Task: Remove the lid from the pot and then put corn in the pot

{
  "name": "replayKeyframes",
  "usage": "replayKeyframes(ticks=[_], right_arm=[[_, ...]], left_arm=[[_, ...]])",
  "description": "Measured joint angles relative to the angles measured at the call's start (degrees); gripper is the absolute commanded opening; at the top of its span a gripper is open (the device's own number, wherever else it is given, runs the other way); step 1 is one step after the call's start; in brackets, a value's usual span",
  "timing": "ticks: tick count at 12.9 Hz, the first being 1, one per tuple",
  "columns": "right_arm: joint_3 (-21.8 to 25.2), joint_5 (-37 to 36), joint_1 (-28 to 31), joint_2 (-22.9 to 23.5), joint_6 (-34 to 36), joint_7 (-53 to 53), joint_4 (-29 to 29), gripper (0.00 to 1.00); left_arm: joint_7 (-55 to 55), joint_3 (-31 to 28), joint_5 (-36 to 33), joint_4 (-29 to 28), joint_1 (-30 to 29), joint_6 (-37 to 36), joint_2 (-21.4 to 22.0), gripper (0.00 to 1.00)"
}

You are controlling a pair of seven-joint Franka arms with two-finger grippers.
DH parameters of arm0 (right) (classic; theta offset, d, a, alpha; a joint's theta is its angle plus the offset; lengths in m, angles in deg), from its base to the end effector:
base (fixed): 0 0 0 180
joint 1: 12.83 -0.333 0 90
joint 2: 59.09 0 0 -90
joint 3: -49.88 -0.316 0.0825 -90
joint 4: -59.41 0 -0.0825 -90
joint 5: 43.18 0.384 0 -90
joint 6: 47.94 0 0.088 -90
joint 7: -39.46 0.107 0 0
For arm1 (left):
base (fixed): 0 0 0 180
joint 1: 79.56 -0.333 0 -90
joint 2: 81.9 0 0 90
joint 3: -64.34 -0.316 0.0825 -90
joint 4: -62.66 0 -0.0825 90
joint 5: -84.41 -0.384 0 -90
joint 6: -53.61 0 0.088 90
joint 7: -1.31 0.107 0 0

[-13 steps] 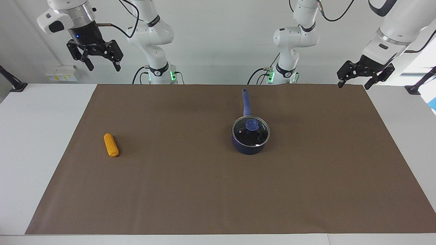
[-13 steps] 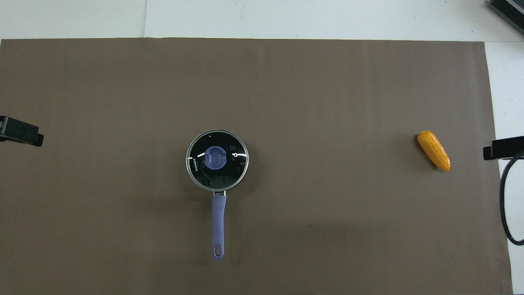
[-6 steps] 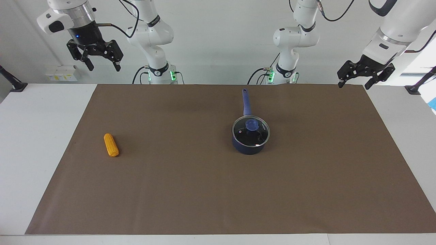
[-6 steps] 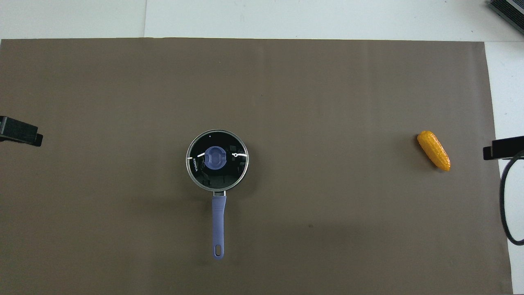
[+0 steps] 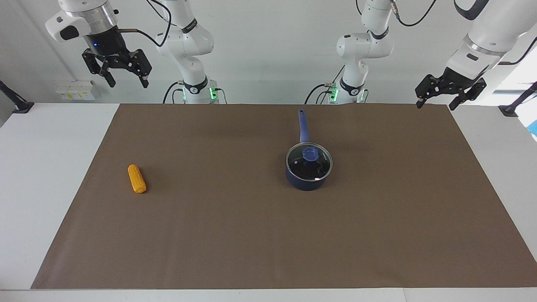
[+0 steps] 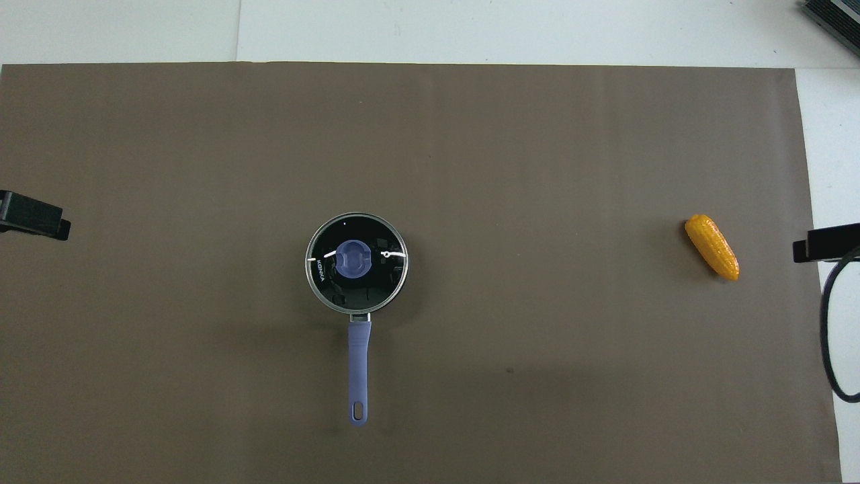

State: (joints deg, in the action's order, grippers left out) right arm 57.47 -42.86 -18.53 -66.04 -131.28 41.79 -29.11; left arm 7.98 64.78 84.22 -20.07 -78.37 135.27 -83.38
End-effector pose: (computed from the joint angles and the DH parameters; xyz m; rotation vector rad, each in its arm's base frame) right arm 0.5026 -0.0212 0.6898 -3.1176 0.1126 -0.0464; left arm 0.5473 -0.0151 0.6568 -3.1315 0.2266 0.0700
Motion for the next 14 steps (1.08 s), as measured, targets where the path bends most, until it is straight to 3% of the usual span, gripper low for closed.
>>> replayKeyframes(ticks=[6,14], right_arm=[[0.0,0.0,0.0,0.0,0.0,0.0,0.0,1.00],[0.0,0.0,0.0,0.0,0.0,0.0,0.0,1.00]], left_arm=[[0.2,0.3,0.0,0.0,0.6,0.0,0.0,1.00],[0.0,0.4,0.0,-3.2,7.5,0.4,0.0,1.00]])
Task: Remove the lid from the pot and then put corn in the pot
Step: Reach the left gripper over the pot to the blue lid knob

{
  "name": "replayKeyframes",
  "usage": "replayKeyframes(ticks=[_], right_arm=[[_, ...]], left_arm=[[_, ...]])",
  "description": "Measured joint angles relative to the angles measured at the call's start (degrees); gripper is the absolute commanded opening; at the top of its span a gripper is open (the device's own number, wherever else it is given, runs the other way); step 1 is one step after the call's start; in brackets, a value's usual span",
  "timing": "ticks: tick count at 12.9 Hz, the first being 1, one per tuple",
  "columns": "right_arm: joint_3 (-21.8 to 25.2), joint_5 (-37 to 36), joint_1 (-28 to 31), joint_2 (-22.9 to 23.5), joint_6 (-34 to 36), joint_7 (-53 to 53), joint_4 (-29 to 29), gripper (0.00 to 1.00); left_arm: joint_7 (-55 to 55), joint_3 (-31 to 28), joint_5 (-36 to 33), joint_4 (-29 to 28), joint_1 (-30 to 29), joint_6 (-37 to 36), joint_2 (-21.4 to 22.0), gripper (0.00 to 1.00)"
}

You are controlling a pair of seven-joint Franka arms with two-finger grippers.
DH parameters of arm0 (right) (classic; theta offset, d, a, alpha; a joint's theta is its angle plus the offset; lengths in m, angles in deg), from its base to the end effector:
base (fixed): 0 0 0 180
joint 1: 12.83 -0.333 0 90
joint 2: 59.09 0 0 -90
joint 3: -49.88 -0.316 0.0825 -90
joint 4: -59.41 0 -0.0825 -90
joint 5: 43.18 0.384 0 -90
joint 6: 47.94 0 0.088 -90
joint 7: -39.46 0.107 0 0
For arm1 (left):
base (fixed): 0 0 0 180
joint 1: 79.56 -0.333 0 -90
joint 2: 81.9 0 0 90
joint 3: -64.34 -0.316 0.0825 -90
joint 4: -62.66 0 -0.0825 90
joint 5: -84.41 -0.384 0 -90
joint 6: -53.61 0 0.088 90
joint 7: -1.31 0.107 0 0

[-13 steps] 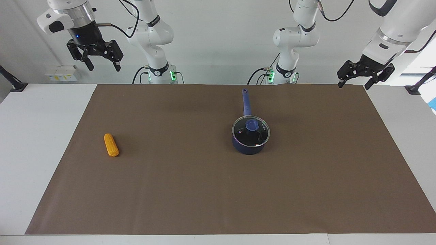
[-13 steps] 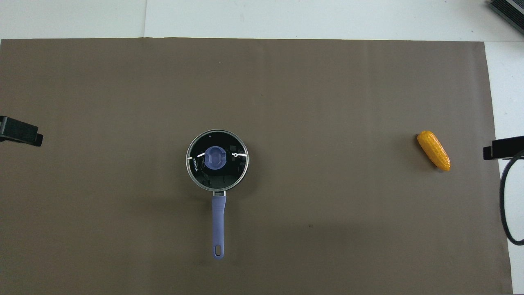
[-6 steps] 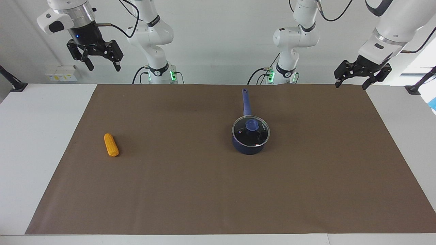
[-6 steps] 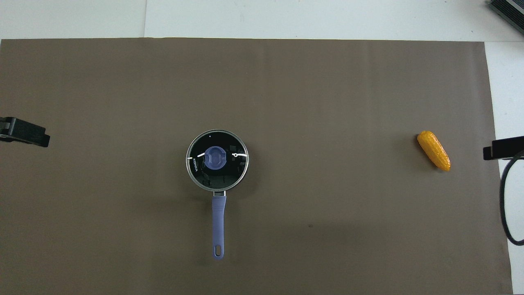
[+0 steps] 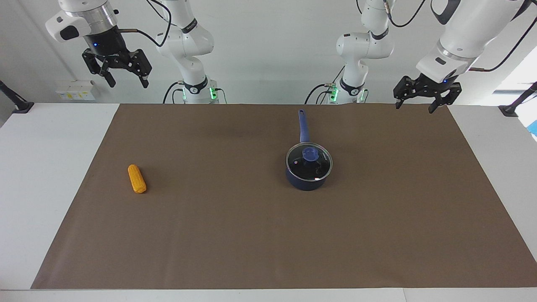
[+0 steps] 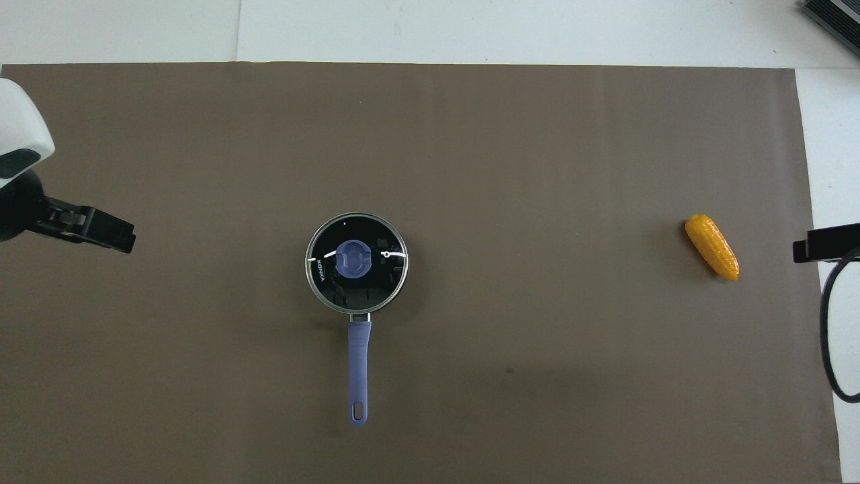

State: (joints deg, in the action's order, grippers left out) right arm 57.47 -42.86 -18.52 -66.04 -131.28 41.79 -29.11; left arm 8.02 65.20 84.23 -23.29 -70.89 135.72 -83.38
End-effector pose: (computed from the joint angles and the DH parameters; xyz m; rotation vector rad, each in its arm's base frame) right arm 0.5026 -0.0212 0.6898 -3.1176 0.1129 -0.0464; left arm 0.5408 -0.0903 0.6317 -3.1018 0.4421 0.1454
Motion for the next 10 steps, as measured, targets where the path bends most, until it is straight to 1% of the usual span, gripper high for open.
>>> replayKeyframes(ticks=[2,4,6,10], right_arm=[[0.0,0.0,0.0,0.0,0.0,0.0,0.0,1.00],[0.0,0.0,0.0,0.0,0.0,0.0,0.0,1.00],[0.0,0.0,0.0,0.0,0.0,0.0,0.0,1.00],[0.0,0.0,0.0,0.0,0.0,0.0,0.0,1.00]], left_arm=[[-0.4,0.1,0.0,-2.6,2.4,1.7,0.2,1.00],[-0.6,0.2,0.0,-7.2,5.3,5.9,1.7,1.00],[-0.7,0.2,0.0,-10.6,8.1,8.2,2.8,1.00],[-2.3,0.3,0.0,-13.1,13.0,11.4,2.5,1.00]])
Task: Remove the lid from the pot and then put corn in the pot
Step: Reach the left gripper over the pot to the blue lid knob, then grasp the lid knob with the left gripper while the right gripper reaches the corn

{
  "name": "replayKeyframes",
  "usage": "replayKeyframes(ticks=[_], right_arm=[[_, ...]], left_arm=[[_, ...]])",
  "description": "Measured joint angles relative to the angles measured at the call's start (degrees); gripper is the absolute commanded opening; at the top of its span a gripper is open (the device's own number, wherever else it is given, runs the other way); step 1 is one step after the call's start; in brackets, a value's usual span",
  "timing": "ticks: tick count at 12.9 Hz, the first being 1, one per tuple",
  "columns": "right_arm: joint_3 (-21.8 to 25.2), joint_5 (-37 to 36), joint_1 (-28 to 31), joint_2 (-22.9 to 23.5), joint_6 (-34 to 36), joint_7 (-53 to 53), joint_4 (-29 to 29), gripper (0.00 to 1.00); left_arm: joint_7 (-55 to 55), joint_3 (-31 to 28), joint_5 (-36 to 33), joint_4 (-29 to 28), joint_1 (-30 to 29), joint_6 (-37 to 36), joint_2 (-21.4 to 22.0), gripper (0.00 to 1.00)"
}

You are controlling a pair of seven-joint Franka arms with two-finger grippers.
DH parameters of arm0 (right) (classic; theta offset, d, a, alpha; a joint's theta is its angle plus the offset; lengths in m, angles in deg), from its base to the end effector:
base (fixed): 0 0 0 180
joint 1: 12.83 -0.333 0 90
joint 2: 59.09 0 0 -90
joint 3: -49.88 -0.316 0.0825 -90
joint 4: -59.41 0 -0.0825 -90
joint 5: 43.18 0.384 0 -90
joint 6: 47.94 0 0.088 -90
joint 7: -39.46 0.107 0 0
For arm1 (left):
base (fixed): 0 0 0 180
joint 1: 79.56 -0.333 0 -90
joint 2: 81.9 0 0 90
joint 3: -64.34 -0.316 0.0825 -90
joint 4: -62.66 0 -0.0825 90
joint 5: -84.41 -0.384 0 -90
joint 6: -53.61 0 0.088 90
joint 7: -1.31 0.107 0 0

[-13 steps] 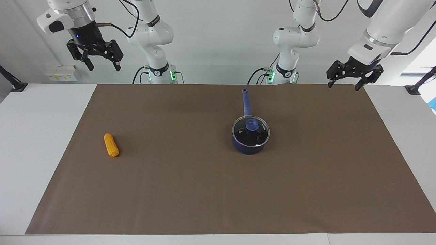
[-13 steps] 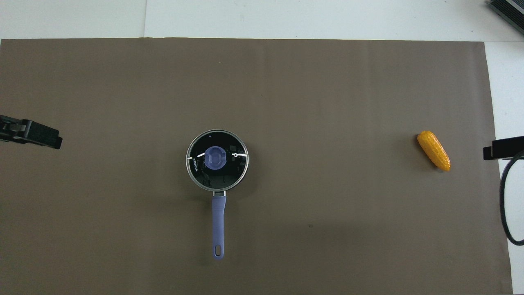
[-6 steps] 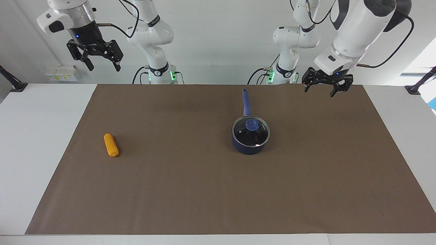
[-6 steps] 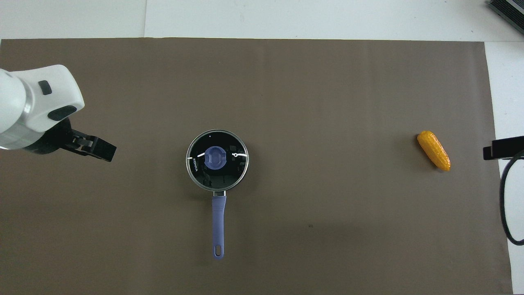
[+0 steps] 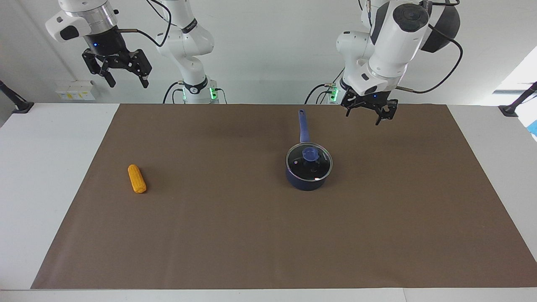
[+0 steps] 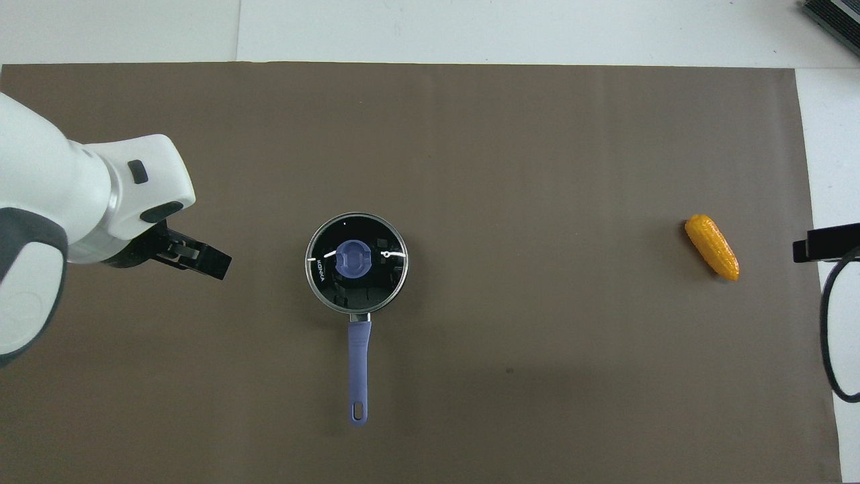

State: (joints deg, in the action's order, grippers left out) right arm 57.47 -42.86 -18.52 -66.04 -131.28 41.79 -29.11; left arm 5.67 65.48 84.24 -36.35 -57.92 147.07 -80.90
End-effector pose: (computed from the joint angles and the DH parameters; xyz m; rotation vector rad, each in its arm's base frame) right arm 0.5026 -0.0212 0.6898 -3.1176 0.1129 -0.0464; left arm 0.5053 -0.2120 0.5649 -3.0360 0.7332 0.1217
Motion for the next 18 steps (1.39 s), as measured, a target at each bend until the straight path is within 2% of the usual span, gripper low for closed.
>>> replayKeyframes(ticks=[4,9,13,18], right_arm=[[0.0,0.0,0.0,0.0,0.0,0.0,0.0,1.00],[0.0,0.0,0.0,0.0,0.0,0.0,0.0,1.00],[0.0,0.0,0.0,0.0,0.0,0.0,0.0,1.00],[0.8,0.0,0.5,0.0,0.5,-0.1,0.0,1.00]], left_arm=[[-7.6,0.1,0.0,-1.0,6.8,4.4,-3.4,1.00],[-13.8,0.2,0.0,-1.3,12.1,12.7,-10.2,1.00],[-14.6,-0.2,0.0,-1.8,12.8,17.3,-13.7,1.00],[-12.7,-1.2,0.0,-5.5,11.5,21.9,-13.6,1.00]])
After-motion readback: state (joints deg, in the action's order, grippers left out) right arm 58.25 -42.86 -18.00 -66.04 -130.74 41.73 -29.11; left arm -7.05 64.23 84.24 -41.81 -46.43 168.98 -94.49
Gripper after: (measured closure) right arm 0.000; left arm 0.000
